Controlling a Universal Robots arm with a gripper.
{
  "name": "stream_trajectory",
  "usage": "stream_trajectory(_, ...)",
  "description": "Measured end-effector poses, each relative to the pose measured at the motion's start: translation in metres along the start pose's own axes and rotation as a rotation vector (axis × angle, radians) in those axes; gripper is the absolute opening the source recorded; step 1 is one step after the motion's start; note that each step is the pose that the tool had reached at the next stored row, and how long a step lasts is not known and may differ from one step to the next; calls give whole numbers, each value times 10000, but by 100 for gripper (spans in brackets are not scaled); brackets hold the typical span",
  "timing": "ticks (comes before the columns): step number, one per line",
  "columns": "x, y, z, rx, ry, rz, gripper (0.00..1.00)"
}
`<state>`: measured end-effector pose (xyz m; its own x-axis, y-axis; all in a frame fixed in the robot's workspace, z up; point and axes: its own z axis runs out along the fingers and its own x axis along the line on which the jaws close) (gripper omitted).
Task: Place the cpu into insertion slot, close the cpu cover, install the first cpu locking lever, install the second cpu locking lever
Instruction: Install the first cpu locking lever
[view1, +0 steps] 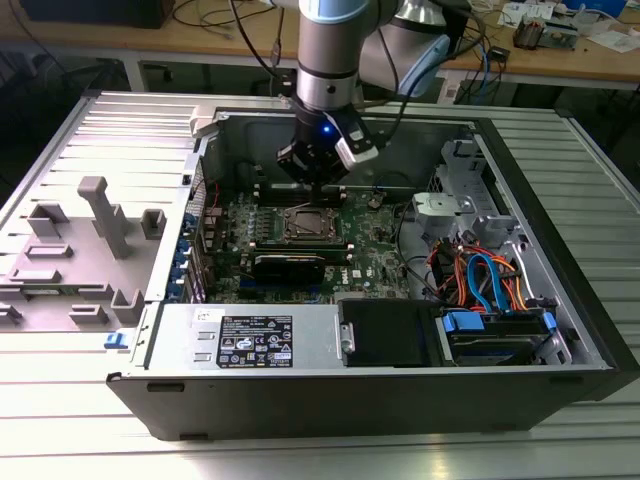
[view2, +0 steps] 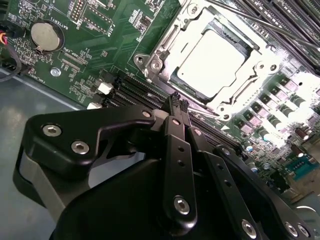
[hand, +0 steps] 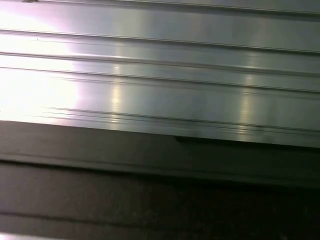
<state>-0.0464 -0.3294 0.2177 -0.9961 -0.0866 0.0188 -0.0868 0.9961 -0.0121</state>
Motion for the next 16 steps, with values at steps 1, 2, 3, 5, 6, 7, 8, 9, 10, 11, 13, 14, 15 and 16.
stream_trajectory(1,-5,0,9,1,0,0,11)
stream_trajectory(2,-12,1,20,1,0,0,11)
stream_trajectory(3,-18,1,31,2,0,1,11)
stream_trajectory(5,-21,1,46,0,0,65,11)
stream_trajectory(6,-23,1,53,-1,3,149,11)
stream_trajectory(7,-25,1,59,-3,4,250,11)
stream_trajectory(8,-27,0,64,-4,5,364,11)
stream_trajectory(9,-27,0,64,-4,6,391,11)
stream_trajectory(10,-27,0,64,-4,7,392,11)
stream_trajectory(11,-28,1,66,-6,5,393,11)
stream_trajectory(13,-29,1,68,-7,5,393,11)
stream_trajectory(14,-29,1,70,-8,4,394,11)
stream_trajectory(15,-31,0,70,-7,6,392,11)
stream_trajectory(16,-34,0,70,-6,6,391,11)
